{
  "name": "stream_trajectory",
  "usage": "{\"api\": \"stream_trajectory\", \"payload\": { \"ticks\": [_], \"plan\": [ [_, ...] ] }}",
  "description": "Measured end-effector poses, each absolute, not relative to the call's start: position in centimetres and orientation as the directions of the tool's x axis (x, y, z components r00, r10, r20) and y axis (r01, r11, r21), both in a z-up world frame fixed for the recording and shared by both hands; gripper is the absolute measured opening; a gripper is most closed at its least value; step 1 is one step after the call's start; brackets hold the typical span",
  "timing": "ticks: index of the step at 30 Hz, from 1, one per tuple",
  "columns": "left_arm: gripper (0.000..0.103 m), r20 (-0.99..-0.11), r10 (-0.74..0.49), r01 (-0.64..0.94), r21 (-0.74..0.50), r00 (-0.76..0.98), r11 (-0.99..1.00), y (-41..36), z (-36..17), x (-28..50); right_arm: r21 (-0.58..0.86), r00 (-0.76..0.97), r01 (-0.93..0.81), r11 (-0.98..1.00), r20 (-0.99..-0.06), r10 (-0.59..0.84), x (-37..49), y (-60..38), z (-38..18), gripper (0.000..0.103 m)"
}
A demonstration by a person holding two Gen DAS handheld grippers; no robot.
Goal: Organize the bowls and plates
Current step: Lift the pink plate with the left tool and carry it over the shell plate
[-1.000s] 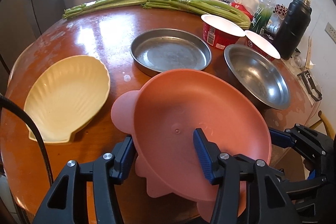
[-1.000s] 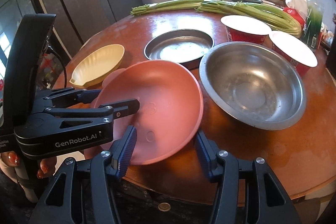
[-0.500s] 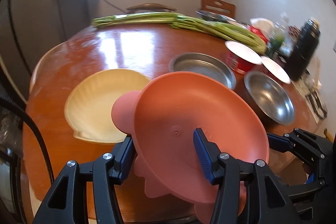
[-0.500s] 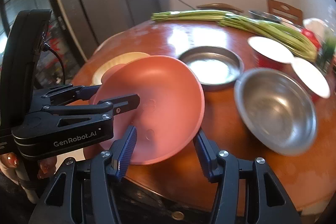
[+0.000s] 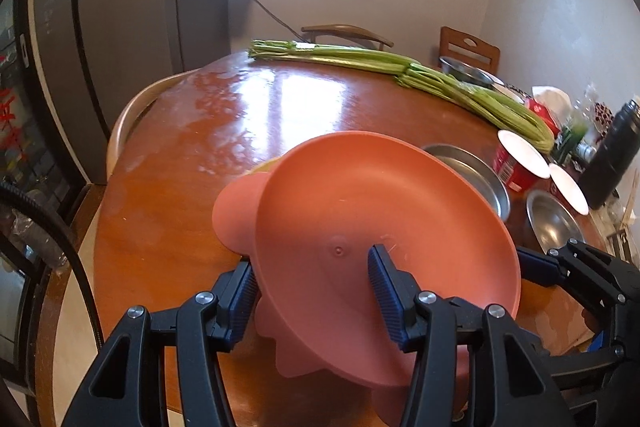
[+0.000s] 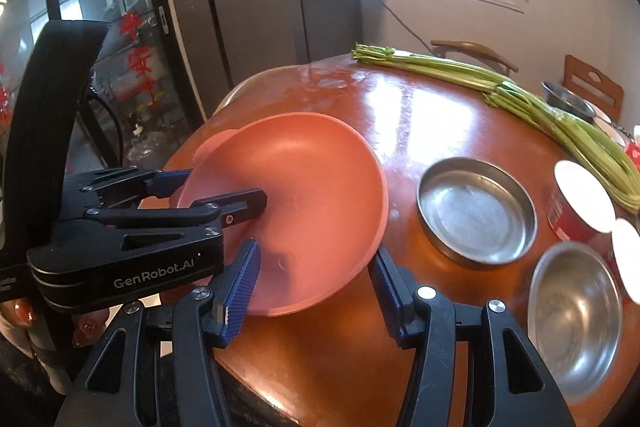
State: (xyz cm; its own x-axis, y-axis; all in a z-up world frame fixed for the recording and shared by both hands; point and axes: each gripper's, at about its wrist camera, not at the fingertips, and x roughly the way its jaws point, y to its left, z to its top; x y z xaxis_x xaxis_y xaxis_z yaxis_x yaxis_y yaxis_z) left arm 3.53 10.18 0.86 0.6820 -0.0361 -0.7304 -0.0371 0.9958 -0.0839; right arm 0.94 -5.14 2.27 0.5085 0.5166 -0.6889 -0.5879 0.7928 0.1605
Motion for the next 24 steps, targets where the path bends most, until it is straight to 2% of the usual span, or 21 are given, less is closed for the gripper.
{"api": "stream_trajectory", "payload": {
  "ticks": [24],
  "plan": [
    [0.054, -0.723, -0.006, -0.089, -0.094, 0.691, 0.992, 13.1, 2.5, 6.8, 0.158, 0.468, -0.652, 0.742, -0.686, 0.557, 5.1, -2.0, 3.6, 0.058]
  ]
}}
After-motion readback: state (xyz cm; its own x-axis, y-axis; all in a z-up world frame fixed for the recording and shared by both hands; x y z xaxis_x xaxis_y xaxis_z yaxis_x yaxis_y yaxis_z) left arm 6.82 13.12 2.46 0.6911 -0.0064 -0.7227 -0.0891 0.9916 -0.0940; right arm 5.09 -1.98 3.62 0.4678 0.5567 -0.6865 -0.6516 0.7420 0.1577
